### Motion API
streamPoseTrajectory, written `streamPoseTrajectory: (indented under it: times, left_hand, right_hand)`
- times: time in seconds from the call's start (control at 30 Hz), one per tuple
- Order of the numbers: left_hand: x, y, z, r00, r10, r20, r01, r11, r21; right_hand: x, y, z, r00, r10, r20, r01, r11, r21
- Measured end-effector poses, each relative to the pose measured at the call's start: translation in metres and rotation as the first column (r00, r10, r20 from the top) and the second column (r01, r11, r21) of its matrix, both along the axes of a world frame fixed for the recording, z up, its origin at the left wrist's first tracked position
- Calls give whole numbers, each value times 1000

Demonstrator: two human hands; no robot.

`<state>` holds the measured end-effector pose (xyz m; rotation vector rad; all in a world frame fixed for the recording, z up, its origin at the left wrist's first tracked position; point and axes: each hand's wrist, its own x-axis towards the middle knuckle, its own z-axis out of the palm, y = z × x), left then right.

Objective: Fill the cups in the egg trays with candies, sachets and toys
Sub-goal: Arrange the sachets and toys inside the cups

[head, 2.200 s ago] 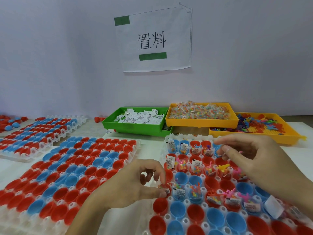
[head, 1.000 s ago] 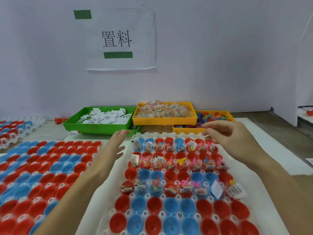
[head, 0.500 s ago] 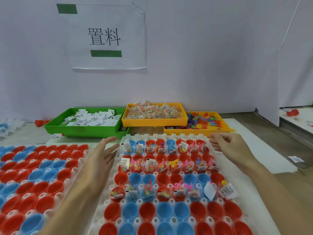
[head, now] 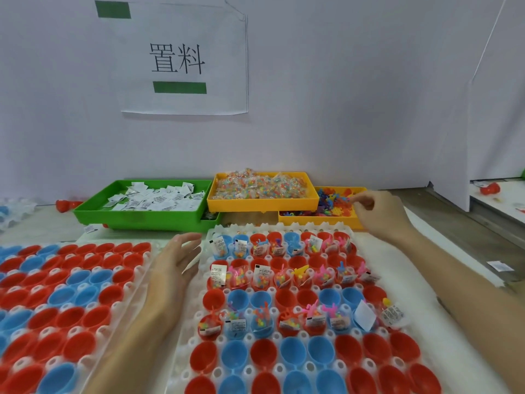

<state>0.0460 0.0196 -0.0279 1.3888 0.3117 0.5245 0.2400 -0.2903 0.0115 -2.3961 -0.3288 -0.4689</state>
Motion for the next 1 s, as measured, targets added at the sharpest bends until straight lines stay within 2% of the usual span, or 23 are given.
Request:
streamPoseTrajectory:
  times: [0.1,0.23,0.33,0.47,0.7,0.8,0.9,1.0]
  left_hand:
    - [2,3,-1,1000,26,-2,-27,998,-59]
    - [2,5,-4,999,40,9,-40,997,-68]
    - [2,6,-5,999,42,16,-40,995,-87]
    - [3,7,-6,999,39,15,-37,995,-90]
    - [3,8,-7,999,39,10,-38,997,-67]
    - [3,8,-7,999,42,6,-41,998,-50]
    - [2,8,-6,999,41,4,-41,998,-54]
    - [2,7,-4,999,37,4,-37,997,-62]
  right_hand:
    - [31,9,10,997,36,-73,-49,982,-183]
    - [61,18,13,961,10,-276,-113,927,-358]
    - [71,22,9,942,-19,-334,-115,919,-376]
    - [74,24,-1,961,-29,-274,-74,931,-357]
    - [71,12,-7,987,-52,-154,36,994,-106]
    - [56,7,-2,988,-61,-144,77,991,105]
    - [29,2,3,987,2,-162,63,916,396]
    - [-10,-4,9,981,132,-145,-14,784,621]
